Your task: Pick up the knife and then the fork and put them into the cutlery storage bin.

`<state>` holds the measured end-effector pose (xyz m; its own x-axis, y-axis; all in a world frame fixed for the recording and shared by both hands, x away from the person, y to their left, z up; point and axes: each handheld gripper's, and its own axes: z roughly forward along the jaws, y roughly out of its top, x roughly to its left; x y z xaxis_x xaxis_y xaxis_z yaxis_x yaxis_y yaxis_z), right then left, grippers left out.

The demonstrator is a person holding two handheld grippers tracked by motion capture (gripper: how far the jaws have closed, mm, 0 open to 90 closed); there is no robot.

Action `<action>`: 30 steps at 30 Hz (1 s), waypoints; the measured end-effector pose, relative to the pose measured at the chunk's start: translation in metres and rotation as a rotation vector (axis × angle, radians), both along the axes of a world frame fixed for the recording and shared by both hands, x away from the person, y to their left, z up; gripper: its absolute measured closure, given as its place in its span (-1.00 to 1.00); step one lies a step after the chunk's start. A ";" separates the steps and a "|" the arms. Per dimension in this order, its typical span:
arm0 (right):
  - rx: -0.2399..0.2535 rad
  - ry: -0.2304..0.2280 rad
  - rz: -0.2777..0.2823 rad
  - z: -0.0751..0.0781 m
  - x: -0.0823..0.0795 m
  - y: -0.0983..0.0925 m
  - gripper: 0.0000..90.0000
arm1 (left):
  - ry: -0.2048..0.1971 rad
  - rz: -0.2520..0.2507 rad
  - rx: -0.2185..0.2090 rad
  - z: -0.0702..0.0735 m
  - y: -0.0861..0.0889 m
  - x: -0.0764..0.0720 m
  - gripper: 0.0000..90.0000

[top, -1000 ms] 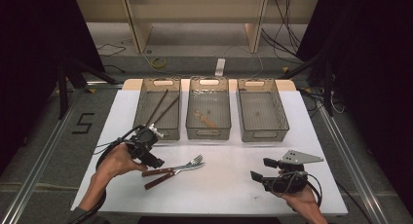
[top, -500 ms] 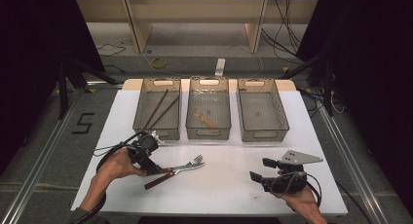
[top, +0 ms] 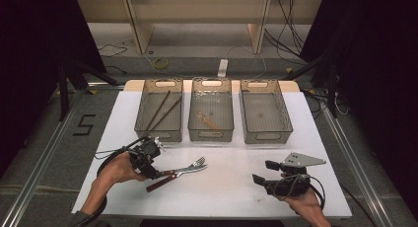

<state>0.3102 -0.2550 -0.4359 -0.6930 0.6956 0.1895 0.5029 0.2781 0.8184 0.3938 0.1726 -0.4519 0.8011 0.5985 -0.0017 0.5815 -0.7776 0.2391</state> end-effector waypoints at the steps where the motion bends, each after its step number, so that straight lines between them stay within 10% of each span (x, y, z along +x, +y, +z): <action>1: 0.000 0.000 0.002 0.000 0.000 0.000 -0.38 | 0.007 -0.007 0.003 -0.001 0.000 0.000 -0.07; 30: -0.001 0.005 0.004 0.000 0.000 0.000 -0.38 | 0.033 -0.093 0.034 -0.009 -0.007 -0.003 0.44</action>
